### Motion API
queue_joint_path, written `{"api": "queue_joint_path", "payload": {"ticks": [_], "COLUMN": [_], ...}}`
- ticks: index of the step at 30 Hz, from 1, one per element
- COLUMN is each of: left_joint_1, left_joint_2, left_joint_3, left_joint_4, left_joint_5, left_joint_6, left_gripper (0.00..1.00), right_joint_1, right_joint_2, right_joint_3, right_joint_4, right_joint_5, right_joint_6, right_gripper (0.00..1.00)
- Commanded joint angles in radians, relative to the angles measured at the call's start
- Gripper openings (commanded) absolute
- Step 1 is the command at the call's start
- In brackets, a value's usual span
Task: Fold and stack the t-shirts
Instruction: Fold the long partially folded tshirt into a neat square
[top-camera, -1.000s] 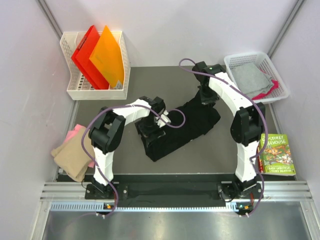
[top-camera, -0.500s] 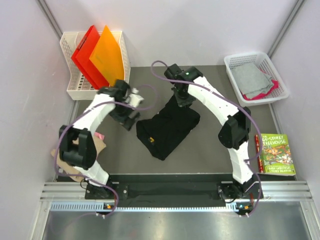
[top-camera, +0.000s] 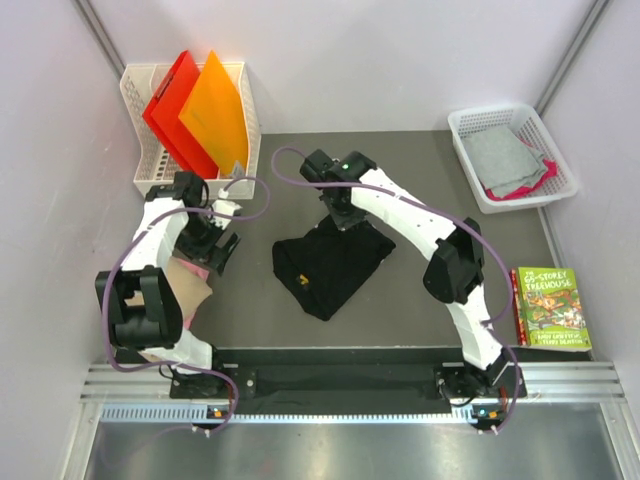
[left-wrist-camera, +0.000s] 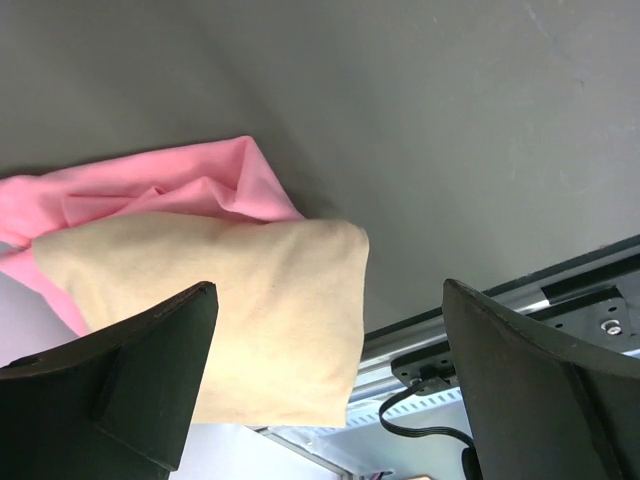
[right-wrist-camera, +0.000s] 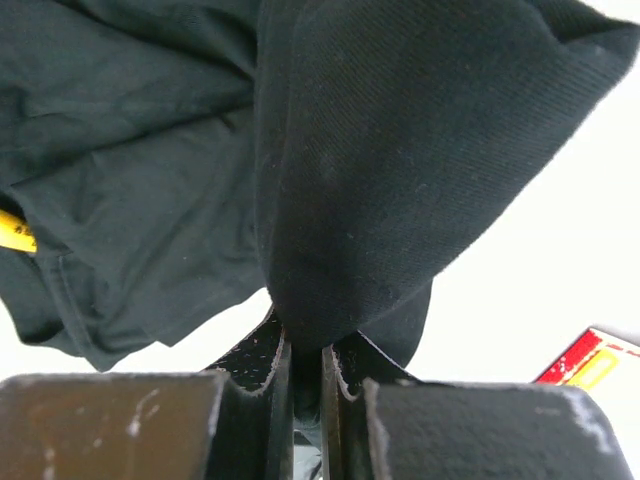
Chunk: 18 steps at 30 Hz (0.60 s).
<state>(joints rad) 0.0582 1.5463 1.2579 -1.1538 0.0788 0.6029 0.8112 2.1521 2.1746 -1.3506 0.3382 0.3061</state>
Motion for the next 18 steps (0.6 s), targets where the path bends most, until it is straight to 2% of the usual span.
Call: {"api": "queue_joint_path", "payload": {"ticks": [1,7,11,16,18], "left_joint_1": [0.022,0.023,0.023,0.025,0.023], "left_joint_2": [-0.043,-0.038,-0.035,-0.041,-0.045], "left_joint_3": [0.000,0.000,0.015,0.024,0.021], "left_joint_4": [-0.024,-0.035,-0.053,-0.069,-0.073], "left_joint_5": [0.048,0.061,0.065,0.061,0.058], "left_joint_6": [0.032,0.029,0.031,0.032,0.034], "left_gripper": [0.99,0.99,0.99,0.99,0.99], "right_joint_1": [0.023,-0.044,-0.196,-0.300,-0.340], "right_joint_2": [-0.012,-0.018,-0.028,0.014,0.017], "right_joint_3": [-0.011,-0.026,-0.019,0.042,0.042], "right_joint_4": [-0.105,-0.105,-0.046,-0.001,0.022], "right_joint_5": [0.079,0.235,0.233,0.255,0.216], "right_joint_6": [-0.015,0.016,0.024,-0.042,-0.065], "right_gripper": [0.00,0.00,0.00,0.00,0.00]}}
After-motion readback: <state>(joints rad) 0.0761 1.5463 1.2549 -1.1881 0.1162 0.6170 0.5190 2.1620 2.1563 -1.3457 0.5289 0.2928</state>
